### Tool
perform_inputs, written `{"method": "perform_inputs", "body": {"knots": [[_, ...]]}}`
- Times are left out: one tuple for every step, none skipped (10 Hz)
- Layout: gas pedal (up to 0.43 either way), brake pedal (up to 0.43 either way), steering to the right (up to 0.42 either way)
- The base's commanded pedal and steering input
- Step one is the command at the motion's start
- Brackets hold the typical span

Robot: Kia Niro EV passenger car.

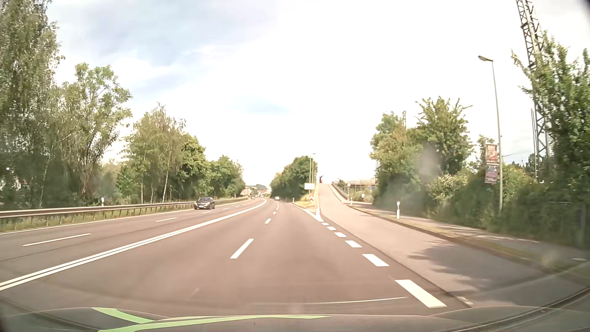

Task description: Follow the waypoints while adhering to traffic rules and regulations

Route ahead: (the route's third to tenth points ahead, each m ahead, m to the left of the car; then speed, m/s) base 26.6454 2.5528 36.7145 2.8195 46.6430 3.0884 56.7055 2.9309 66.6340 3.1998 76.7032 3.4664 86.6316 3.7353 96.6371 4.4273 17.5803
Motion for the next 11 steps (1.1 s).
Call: {"method": "perform_inputs", "body": {"knots": [[0.087,0.0,-0.001],[0.087,0.0,-0.001],[0.087,0.0,-0.001],[0.087,0.0,-0.001],[0.087,0.0,-0.001],[0.087,0.0,-0.001],[0.087,0.0,-0.001],[0.087,0.0,-0.001],[0.087,0.0,-0.001],[0.087,0.0,-0.001],[0.087,0.0,-0.001]]}}
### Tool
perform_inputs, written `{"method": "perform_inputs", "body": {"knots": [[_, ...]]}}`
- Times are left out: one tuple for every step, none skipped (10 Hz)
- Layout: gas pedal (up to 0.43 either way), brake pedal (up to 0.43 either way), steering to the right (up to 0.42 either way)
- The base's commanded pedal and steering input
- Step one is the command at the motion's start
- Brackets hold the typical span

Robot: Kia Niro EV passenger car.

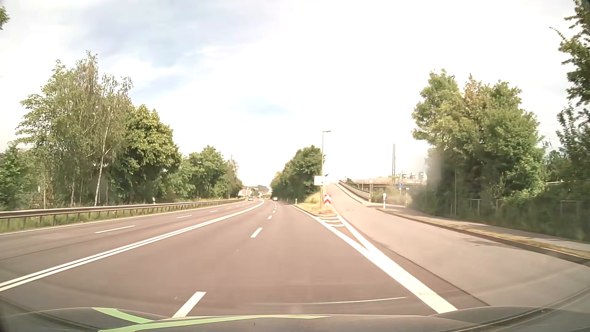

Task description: Follow the waypoints while adhering to traffic rules and regulations

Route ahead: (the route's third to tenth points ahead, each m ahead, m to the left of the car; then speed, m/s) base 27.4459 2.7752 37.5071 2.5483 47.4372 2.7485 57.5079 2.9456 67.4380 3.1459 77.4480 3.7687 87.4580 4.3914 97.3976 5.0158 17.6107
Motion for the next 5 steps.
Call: {"method": "perform_inputs", "body": {"knots": [[0.087,0.0,-0.001],[0.087,0.0,-0.001],[0.087,0.0,-0.001],[0.087,0.0,-0.001],[0.087,0.0,-0.001]]}}
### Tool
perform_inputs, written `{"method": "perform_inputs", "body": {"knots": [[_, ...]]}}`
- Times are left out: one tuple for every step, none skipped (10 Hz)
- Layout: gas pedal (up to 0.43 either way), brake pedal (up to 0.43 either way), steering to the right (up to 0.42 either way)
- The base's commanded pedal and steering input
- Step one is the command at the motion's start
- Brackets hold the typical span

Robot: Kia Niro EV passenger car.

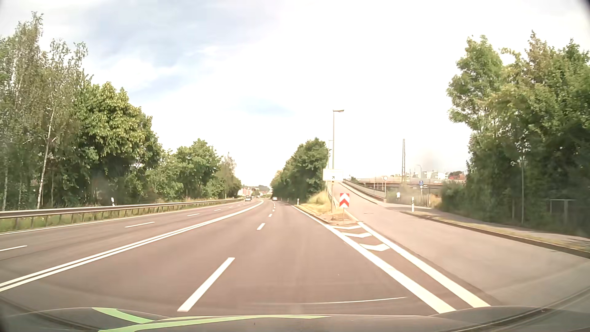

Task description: Follow the waypoints while adhering to traffic rules and regulations

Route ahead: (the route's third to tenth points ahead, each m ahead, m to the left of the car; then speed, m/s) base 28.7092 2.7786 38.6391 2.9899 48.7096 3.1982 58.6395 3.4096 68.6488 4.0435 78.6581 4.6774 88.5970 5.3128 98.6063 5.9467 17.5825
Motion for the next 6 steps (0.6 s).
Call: {"method": "perform_inputs", "body": {"knots": [[0.087,0.0,-0.001],[0.087,0.0,-0.001],[0.087,0.0,-0.003],[0.087,0.0,-0.003],[0.087,0.0,-0.004],[0.087,0.0,-0.004]]}}
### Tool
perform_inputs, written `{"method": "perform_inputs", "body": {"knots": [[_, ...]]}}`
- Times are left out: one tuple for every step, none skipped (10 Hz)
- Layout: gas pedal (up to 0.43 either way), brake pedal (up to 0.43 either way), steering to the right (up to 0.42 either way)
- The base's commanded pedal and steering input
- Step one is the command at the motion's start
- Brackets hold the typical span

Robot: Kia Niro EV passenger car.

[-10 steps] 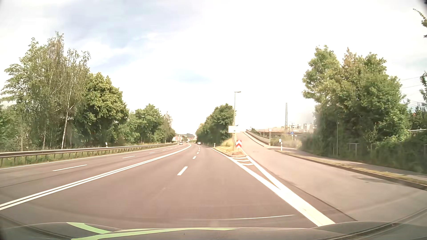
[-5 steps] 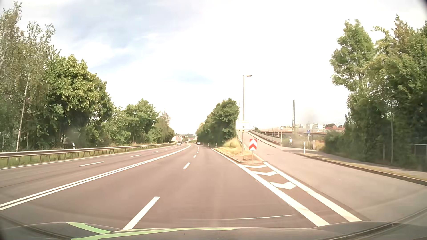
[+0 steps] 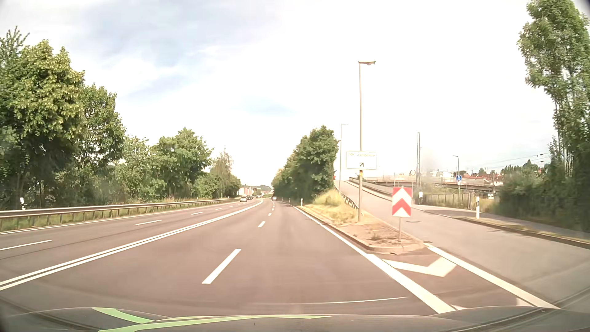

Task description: Follow the waypoints while adhering to traffic rules and regulations

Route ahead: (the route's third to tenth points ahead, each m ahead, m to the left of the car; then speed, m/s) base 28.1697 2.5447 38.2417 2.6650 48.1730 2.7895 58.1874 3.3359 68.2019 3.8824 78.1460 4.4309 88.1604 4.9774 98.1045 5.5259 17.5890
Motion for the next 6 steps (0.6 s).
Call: {"method": "perform_inputs", "body": {"knots": [[0.087,0.0,-0.004],[0.087,0.0,-0.004],[0.087,0.0,-0.004],[0.087,0.0,-0.004],[0.087,0.0,-0.004],[0.087,0.0,-0.004]]}}
